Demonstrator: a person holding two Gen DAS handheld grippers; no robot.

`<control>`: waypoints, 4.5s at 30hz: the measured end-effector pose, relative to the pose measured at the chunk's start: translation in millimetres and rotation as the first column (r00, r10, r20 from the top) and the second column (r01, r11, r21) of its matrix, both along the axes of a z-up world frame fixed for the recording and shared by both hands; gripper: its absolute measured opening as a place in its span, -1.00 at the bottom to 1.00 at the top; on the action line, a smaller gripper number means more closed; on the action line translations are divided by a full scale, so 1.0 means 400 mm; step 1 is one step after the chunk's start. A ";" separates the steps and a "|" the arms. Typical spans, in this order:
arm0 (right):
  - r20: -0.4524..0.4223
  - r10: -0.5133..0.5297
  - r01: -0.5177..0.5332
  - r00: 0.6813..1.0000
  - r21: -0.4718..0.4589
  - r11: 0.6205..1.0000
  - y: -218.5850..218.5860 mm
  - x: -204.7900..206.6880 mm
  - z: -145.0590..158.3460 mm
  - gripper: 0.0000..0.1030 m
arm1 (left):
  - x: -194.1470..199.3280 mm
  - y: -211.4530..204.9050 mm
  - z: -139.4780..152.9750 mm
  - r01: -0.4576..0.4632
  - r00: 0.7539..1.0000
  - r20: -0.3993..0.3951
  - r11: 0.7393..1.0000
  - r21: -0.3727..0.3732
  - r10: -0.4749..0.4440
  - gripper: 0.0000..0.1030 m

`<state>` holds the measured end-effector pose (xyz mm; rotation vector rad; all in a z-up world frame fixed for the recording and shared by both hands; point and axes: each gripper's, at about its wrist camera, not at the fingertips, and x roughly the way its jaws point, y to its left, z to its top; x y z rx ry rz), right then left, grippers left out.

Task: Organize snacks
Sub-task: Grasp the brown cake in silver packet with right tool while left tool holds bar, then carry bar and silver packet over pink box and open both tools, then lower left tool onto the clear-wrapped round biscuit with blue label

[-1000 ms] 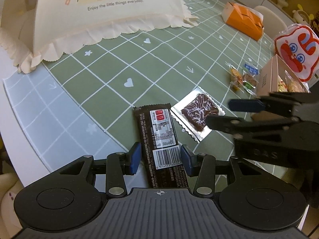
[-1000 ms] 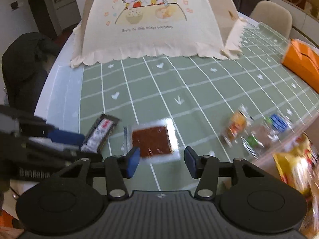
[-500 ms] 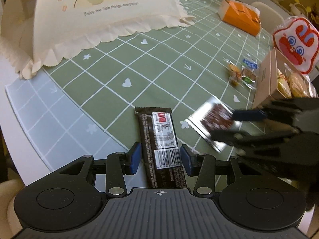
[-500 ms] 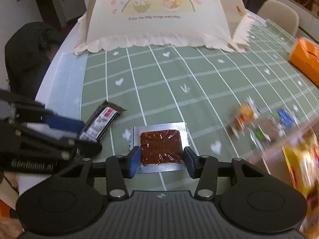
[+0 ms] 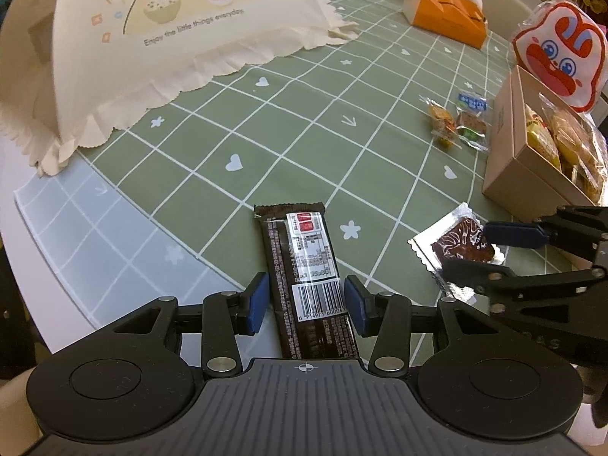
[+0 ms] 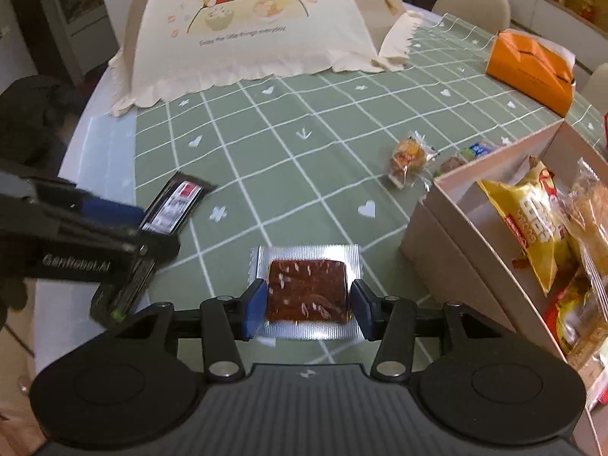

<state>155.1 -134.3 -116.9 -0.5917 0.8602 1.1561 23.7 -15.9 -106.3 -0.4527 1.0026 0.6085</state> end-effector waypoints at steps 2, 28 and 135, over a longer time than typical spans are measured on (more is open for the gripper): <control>0.031 0.000 0.001 1.000 -0.011 1.000 0.011 -0.016 0.001 -0.08 | 0.000 0.002 0.000 0.006 1.000 0.002 1.000 -0.002 -0.006 -0.05; 0.007 -0.515 0.510 0.857 0.134 0.850 -0.369 -0.122 0.279 -0.10 | 0.079 -0.138 0.278 0.536 0.738 0.450 0.842 0.063 -0.503 -0.12; -0.250 -0.291 0.313 0.923 0.050 0.949 -0.184 0.136 0.169 -0.09 | 0.669 0.086 0.020 0.599 0.800 0.054 0.801 -0.004 -0.597 -0.03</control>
